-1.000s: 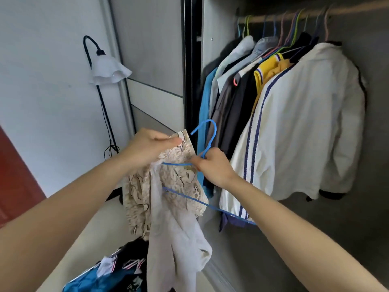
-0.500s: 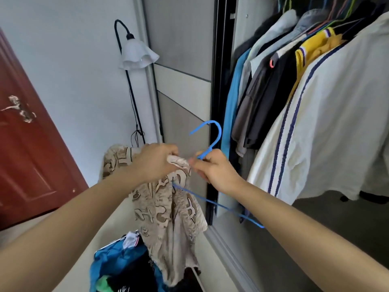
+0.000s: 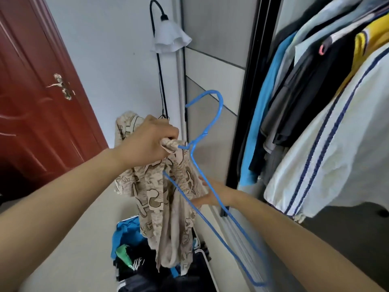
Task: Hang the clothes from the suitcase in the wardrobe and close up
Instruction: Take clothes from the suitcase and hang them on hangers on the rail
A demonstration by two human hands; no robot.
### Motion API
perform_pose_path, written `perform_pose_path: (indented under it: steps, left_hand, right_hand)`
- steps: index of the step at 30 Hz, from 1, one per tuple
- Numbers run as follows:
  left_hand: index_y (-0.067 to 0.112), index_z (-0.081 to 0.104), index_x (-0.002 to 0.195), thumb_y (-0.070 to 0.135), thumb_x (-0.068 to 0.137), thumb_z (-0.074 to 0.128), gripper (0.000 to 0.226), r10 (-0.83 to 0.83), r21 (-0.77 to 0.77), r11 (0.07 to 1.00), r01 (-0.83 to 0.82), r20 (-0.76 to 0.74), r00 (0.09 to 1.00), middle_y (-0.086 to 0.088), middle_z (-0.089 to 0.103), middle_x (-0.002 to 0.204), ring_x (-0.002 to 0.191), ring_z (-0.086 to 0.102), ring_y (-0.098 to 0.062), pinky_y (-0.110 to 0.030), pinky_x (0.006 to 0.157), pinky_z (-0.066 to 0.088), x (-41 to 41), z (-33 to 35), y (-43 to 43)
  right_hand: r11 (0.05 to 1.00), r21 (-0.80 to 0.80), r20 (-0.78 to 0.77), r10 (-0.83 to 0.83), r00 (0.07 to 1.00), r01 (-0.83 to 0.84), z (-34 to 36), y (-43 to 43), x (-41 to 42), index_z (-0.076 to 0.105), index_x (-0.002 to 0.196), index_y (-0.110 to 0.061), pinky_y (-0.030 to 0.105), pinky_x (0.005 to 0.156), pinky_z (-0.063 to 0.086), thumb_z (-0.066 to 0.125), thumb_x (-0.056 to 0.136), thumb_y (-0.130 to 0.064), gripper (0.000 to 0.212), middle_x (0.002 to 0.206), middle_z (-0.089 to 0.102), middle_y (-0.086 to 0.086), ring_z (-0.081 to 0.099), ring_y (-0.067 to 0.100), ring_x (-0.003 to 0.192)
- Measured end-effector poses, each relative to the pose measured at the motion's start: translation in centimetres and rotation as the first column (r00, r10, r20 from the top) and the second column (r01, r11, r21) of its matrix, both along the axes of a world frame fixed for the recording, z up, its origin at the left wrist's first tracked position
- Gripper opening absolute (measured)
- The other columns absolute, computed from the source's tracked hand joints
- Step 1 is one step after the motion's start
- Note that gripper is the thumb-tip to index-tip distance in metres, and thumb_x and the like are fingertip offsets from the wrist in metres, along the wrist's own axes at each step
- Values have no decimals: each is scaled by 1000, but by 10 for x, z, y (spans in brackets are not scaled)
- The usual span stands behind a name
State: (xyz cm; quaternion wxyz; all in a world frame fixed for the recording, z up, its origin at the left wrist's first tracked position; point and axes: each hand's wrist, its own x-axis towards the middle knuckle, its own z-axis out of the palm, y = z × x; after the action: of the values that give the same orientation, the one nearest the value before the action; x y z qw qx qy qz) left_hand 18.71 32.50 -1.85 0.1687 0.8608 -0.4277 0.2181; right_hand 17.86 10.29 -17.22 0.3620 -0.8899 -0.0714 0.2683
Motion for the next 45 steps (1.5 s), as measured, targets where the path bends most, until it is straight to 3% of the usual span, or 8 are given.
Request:
perform_pose_path:
  steps: [8, 15, 24, 32, 35, 37, 40, 45]
  left_hand:
    - [30, 39, 69, 17, 65, 54, 20, 152, 118, 981, -153, 24, 988, 11, 36, 56, 54, 37, -14, -28, 56, 32, -15, -6, 51]
    - [26, 52, 97, 21, 58, 82, 49, 308, 380, 854, -355, 179, 934, 0, 66, 71, 54, 64, -27, -30, 43, 43, -19, -27, 110]
    - [16, 56, 122, -12, 63, 58, 66, 476, 549, 626, -554, 294, 829, -5, 54, 79, 57, 63, -31, -32, 39, 33, -28, -33, 90]
    - [15, 29, 137, -1, 86, 50, 57, 701, 542, 386, -747, 354, 619, -7, 52, 115, 94, 65, -27, -34, 58, 37, -17, -50, 52]
    - [16, 38, 126, -2, 85, 49, 46, 800, 473, 448, -759, 166, 576, -7, 56, 108, 90, 65, -31, -35, 58, 37, -9, -54, 54]
    - [17, 46, 108, 6, 85, 55, 27, 799, 334, 581, -742, -59, 599, -9, 61, 94, 84, 62, -35, -35, 59, 38, -4, -57, 61]
    - [21, 47, 84, 22, 82, 68, 21, 694, 63, 707, -704, -253, 674, -10, 62, 73, 72, 59, -36, -35, 56, 41, -4, -64, 75]
    - [19, 52, 76, 28, 75, 79, 28, 536, -157, 796, -585, -268, 801, -3, 57, 57, 55, 54, -26, -30, 49, 34, -13, -51, 67]
  right_hand:
    - [987, -142, 353, -22, 935, 76, -8, 32, 3, 42, 58, -21, 30, 58, 39, 60, 90, -30, 38, 60, 48, -2, 53, 23, 67]
    - [925, 319, 268, -296, 917, 205, 28, -10, 20, 52, 78, -14, 23, 54, 37, 65, 92, -16, 19, 65, 50, -3, 44, 9, 56]
    - [833, -512, 675, 237, 699, 212, 76, -11, 16, 45, 116, -8, 33, 60, 33, 56, 92, -15, 27, 91, 62, 13, 62, 36, 89]
    - [772, -532, 662, 123, 739, 348, 95, 20, 12, 51, 109, -4, 32, 64, 38, 54, 86, 1, 24, 104, 67, 13, 65, 34, 96]
    - [950, 202, 243, -283, 928, 237, 102, 35, 4, 57, 111, -7, 25, 58, 45, 74, 79, -11, 36, 99, 63, 9, 62, 23, 82]
    - [888, 459, 38, -47, 998, 24, 101, 37, -8, 58, 119, -9, 22, 60, 53, 72, 81, 1, 42, 110, 65, 9, 64, 19, 83]
    - [950, 194, 334, 171, 927, -245, 102, 25, -18, 69, 112, -5, 24, 78, 51, 57, 79, 17, 42, 112, 70, 10, 64, 11, 94]
    - [958, -273, 764, 158, 626, 91, 94, 9, 5, 61, 109, -21, 35, 82, 34, 59, 81, -21, 29, 108, 59, -2, 50, 23, 111]
